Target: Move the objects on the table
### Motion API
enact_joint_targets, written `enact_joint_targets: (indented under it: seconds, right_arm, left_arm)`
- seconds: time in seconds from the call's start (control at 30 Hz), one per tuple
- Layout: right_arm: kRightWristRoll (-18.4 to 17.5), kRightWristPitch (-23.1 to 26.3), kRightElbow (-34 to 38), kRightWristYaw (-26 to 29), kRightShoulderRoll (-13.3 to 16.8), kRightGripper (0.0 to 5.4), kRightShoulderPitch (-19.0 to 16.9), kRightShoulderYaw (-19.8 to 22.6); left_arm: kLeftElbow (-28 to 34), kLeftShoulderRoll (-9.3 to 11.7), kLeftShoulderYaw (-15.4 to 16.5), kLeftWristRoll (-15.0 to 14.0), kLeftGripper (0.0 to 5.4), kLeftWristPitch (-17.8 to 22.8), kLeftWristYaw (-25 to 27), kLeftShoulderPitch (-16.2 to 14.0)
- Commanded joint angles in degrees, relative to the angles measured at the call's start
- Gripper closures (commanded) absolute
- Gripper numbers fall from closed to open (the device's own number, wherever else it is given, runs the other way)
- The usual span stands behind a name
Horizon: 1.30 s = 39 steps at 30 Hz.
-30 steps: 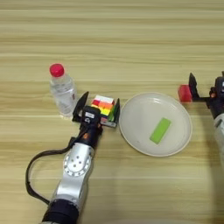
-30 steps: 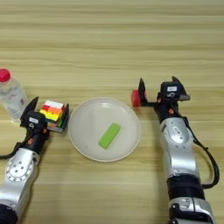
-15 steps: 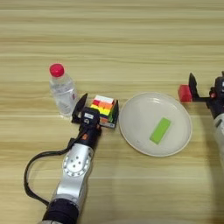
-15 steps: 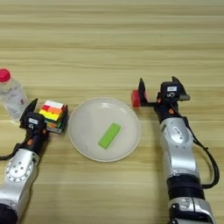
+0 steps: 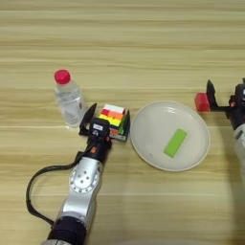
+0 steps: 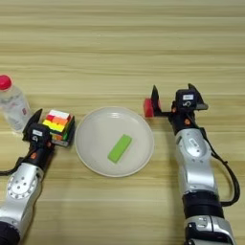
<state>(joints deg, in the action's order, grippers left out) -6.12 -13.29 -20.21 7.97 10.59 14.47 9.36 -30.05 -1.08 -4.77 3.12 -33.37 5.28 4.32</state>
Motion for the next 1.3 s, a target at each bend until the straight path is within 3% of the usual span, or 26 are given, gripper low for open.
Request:
enact_joint_targets:
  seconds: [0.03,0.57,1.07,1.3]
  right_arm:
    - [0.0,-0.4,-0.2,0.2,0.0,0.00,0.5,0.0]
    - [0.0,-0.4,-0.3,0.0,0.0,0.00,0.6,0.0]
    - [0.0,-0.4,-0.3,0.0,-0.3,0.00,0.4,-0.1]
    - [0.0,-0.4,0.0,-0.1,-0.4,0.00,0.2,-0.1]
  left_arm:
    - [-0.9,-0.3,-0.1,-0.6,0.56,-0.5,0.6,0.6]
    - [-0.7,-0.3,-0.1,-0.9,2.08,-0.7,1.6,0.6]
    - [12.7,0.7,-0.8,-0.1,2.09,3.2,1.4,0.2]
    - [15.3,-0.7,-4.3,0.4,2.09,5.6,2.7,1.0]
